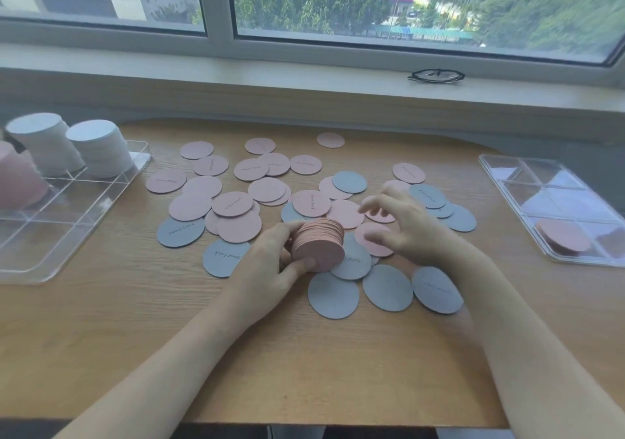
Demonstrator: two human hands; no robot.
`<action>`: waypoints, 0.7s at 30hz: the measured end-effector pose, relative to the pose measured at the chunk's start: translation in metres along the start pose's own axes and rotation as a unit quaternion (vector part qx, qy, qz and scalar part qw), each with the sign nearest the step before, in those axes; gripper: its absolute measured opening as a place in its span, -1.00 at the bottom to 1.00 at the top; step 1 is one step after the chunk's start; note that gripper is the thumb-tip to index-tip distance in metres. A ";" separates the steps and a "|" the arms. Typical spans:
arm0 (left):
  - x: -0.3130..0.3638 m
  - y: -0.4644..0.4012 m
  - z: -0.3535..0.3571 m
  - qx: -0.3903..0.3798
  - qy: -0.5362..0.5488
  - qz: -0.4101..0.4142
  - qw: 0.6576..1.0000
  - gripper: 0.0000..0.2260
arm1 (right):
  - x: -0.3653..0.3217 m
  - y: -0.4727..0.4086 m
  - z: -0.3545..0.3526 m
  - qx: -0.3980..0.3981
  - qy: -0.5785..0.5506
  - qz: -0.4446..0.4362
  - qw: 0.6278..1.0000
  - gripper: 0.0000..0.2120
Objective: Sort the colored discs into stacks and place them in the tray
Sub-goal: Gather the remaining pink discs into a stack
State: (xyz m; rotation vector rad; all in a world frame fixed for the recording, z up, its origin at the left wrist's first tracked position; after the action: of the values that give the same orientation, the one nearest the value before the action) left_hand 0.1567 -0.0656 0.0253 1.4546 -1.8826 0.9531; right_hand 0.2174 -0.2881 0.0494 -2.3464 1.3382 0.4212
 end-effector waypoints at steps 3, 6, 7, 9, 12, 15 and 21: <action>-0.001 -0.001 0.001 -0.002 0.001 0.000 1.000 -0.54 | 0.026 0.007 0.006 -0.099 0.067 0.062 0.991 -0.60; -0.001 -0.001 0.001 -0.002 0.001 -0.001 1.000 -0.54 | 0.026 0.007 0.009 -0.108 0.079 0.061 0.989 -0.55; -0.001 -0.001 0.001 -0.003 0.001 0.000 1.000 -0.54 | 0.026 0.006 0.009 -0.109 0.085 0.062 0.988 -0.52; -0.001 -0.001 0.002 -0.003 0.005 0.004 1.000 -0.55 | 0.025 0.005 0.010 -0.114 0.097 0.064 0.987 -0.49; -0.001 -0.002 0.001 -0.002 0.005 0.002 1.000 -0.55 | 0.026 0.007 0.010 -0.106 0.061 0.067 0.990 -0.56; -0.001 -0.001 0.001 -0.003 0.001 -0.002 1.000 -0.55 | 0.032 0.008 0.005 -0.062 -0.034 0.100 0.992 -0.62; -0.001 -0.001 0.000 -0.007 0.001 -0.006 1.000 -0.55 | 0.012 0.003 -0.011 0.125 -0.209 0.059 0.968 -0.74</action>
State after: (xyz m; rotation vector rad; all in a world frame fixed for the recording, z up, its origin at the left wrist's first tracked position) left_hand 0.1580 -0.0652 0.0245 1.4549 -1.8744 0.9338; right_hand 0.2212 -0.3037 0.0535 -1.8494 1.2441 0.6942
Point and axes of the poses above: each hand's wrist, its own y-axis away from the middle knuckle, its own z-axis out of the palm, x = y × z, the point moved 7 cm from there along -y, towards the middle knuckle, and after that the axes turned 5 degrees about -z, right-handed, at the moved point
